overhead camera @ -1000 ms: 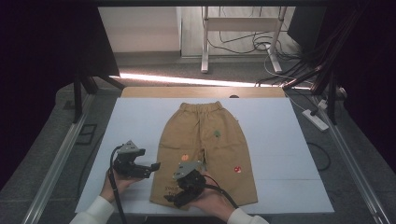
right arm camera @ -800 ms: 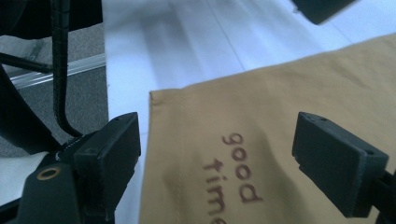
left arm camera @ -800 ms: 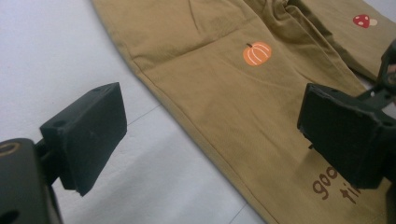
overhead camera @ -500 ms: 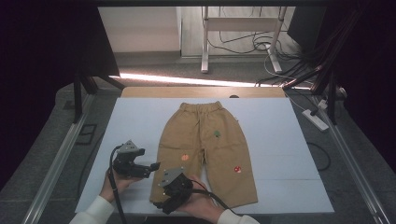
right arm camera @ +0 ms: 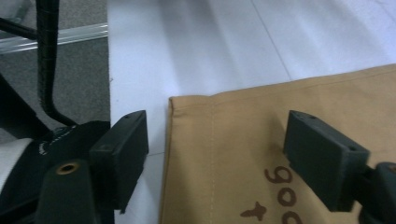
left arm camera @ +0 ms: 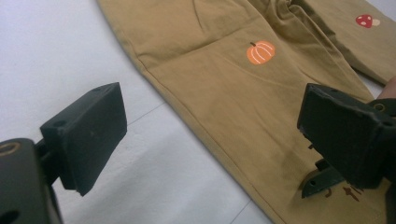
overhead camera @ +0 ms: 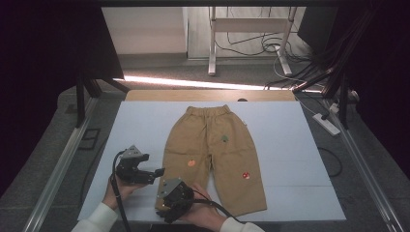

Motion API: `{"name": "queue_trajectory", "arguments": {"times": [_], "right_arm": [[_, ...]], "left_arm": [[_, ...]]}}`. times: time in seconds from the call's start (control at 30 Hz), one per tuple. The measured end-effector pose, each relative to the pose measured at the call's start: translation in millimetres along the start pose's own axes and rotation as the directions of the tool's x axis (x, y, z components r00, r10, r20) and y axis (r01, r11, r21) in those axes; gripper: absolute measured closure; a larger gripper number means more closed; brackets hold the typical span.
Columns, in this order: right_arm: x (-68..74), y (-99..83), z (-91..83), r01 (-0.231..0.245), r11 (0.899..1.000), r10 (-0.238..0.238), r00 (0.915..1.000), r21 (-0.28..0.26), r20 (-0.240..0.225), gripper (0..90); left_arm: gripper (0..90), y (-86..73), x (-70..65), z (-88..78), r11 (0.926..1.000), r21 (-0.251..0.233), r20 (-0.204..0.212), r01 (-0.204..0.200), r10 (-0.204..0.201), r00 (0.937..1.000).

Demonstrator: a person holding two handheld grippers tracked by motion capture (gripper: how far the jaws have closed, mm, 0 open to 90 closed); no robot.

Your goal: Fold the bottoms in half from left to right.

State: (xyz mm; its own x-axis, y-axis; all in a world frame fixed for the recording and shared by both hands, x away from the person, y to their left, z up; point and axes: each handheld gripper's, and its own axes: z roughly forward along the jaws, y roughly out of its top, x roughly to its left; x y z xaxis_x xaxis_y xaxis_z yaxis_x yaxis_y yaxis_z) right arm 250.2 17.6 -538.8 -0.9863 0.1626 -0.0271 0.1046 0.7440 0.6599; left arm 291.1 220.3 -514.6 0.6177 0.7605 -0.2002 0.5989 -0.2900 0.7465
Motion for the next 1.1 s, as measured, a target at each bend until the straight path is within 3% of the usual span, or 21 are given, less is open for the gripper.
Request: {"name": "queue_trajectory", "arguments": {"times": [0.23, 0.3, 0.53, 0.73, 1.1], "right_arm": [[-7.6, -2.4, -9.7, -0.02, 1.0, 0.02, 0.9994, 0.01, 0.029, 76.7], [-9.5, -3.1, -10.8, -0.028, 1.0, 0.028, 0.999, 0.008, 0.035, 84.2], [-10.3, -3.3, -18.3, -0.029, 0.999, 0.03, 0.9991, -0.032, 0.032, 86.2], [-14.2, -5.3, -21.9, -0.064, 0.997, 0.064, 0.9979, -0.041, -0.002, 86.3], [-16.2, -5.8, -27.4, -0.068, 0.996, 0.067, 0.9976, -0.058, -0.014, 86.3]], "left_arm": [[8.3, -0.4, 1.2, -1.4, 1.0, 0.0, -0.004, 0.001, -0.001, 1.0], [8.3, 0.1, 1.8, -0.7, 1.0, 0.0, -0.006, 0.003, -0.003, 1.0], [10.2, 9.7, 6.8, 4.9, 0.9999, 0.001, 0.004, 0.014, -0.014, 0.9999], [10.9, 20.3, 11.7, 17.7, 0.9997, 0.025, 0.021, 0.001, -0.001, 0.9998], [11.8, 36.5, 20.2, 32.1, 0.9992, 0.04, 0.048, -0.004, 0.002, 0.9988]]}}
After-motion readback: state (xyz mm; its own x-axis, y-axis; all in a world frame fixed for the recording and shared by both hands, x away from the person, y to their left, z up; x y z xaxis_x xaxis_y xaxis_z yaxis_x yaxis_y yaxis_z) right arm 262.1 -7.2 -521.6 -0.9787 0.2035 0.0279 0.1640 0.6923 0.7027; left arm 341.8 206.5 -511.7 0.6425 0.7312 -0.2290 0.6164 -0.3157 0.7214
